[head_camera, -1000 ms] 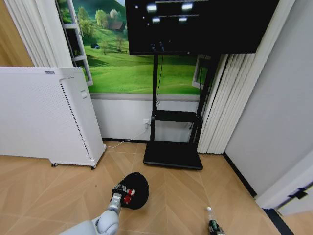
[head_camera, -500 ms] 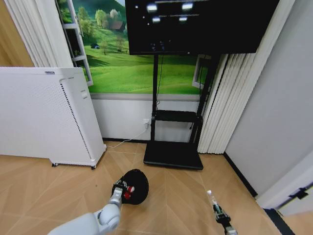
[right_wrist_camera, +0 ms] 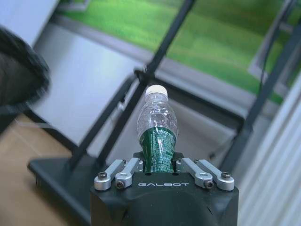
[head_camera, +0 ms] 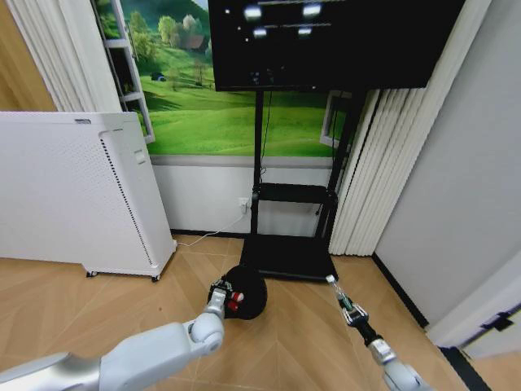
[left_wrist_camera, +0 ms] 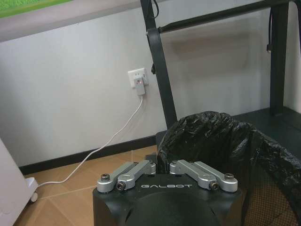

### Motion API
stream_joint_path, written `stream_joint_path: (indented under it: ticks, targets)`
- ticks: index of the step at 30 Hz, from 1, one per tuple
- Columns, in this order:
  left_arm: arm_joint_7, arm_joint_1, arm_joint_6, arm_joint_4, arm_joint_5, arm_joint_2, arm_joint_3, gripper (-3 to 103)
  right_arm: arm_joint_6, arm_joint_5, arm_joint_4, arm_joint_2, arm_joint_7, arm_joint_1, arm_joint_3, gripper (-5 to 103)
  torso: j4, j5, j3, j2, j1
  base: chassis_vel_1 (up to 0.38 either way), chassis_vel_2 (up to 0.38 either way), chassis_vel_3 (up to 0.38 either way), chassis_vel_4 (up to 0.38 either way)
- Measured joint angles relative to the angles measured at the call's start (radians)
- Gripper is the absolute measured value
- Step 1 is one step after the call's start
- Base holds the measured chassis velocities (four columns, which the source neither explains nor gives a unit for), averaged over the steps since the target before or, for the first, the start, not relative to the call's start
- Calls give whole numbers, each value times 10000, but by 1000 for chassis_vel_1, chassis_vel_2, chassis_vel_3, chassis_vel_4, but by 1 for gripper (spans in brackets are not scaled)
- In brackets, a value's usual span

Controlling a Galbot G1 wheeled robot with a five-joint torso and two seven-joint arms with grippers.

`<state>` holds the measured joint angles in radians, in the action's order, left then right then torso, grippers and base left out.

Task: Pick up the trash bin and place the garbage on the floor into it.

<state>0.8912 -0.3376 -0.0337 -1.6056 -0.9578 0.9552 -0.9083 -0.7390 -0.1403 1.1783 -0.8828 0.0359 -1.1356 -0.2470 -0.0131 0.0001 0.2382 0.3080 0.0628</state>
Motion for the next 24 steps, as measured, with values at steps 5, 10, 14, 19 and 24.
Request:
stream_joint_path:
  ticks: [5, 10, 14, 19, 24]
  targets:
    - [61, 259, 11, 352, -193, 476, -25, 7, 307, -55, 1522, 206, -3, -272, 90, 25, 0, 0, 0, 0, 0, 0, 0, 0, 0]
    - [104, 427, 21, 690, -318, 928, -178, 7, 547, -209, 2453, 252, 21, -520, 199, 25, 2, 0, 0, -1, 0, 0, 0, 0, 0]
    - [167, 526, 37, 832, -398, 1153, -287, 7, 606, -274, 2627, 253, 31, -556, 268, 25, 0, 0, 0, 0, 0, 0, 0, 0, 0]
    - [404, 783, 137, 1597, -624, 2600, -756, 7, 556, -303, 2583, 92, -109, -567, 442, 25, -1, 2, 0, 0, 0, 0, 0, 0, 0]
    - [479, 785, 171, 2033, -648, 3451, -974, 7, 498, -301, 2515, 1, -133, -609, 417, 25, 0, 2, 0, 0, 0, 0, 0, 0, 0]
